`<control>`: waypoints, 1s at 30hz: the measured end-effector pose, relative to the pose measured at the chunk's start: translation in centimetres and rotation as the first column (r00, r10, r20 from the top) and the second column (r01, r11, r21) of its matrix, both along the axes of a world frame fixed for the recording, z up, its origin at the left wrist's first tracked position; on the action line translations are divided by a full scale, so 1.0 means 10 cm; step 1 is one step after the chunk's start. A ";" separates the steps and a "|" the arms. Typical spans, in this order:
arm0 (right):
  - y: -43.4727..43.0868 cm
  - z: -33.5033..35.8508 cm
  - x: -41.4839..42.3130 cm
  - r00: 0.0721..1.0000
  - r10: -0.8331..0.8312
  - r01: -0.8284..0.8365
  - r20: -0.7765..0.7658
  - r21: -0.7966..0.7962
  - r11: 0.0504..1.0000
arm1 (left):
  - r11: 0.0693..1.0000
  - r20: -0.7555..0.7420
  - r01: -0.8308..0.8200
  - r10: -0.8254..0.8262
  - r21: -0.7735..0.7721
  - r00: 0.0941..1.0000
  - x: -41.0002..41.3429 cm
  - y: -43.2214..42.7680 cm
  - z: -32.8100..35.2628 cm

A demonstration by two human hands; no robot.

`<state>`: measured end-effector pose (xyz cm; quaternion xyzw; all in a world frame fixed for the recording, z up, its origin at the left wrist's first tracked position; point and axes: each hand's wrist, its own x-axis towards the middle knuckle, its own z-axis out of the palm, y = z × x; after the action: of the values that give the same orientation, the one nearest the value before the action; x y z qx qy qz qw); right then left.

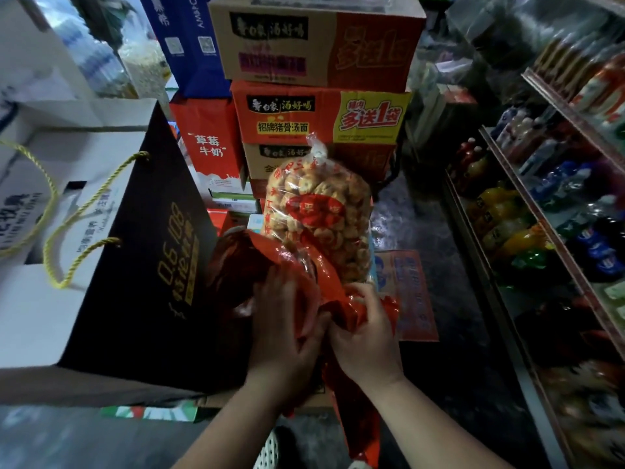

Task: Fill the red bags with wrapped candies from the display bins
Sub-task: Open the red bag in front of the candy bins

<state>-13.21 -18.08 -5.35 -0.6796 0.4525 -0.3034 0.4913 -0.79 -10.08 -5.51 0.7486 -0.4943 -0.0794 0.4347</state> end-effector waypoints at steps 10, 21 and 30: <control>-0.10 0.16 -0.02 1.000 0.025 -0.025 -0.012 0.001 1.000 | 0.977 -0.472 -0.108 0.008 -0.186 0.881 -0.04 -0.46 0.30; -0.04 0.50 -1.06 0.877 -0.481 0.475 -0.019 -0.118 0.872 | 0.961 -0.490 0.220 -0.275 -0.169 0.827 -0.58 -0.86 0.78; -0.29 0.36 -2.64 0.757 -0.653 0.653 -0.032 -0.012 0.757 | 0.917 -0.607 0.384 -0.369 -0.113 0.703 -1.81 -1.53 0.50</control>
<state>-39.58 -20.93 -1.75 -0.4845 0.6691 -0.4440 0.3471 -18.92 -25.33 -0.56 0.5689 -0.4660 -0.4120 0.5380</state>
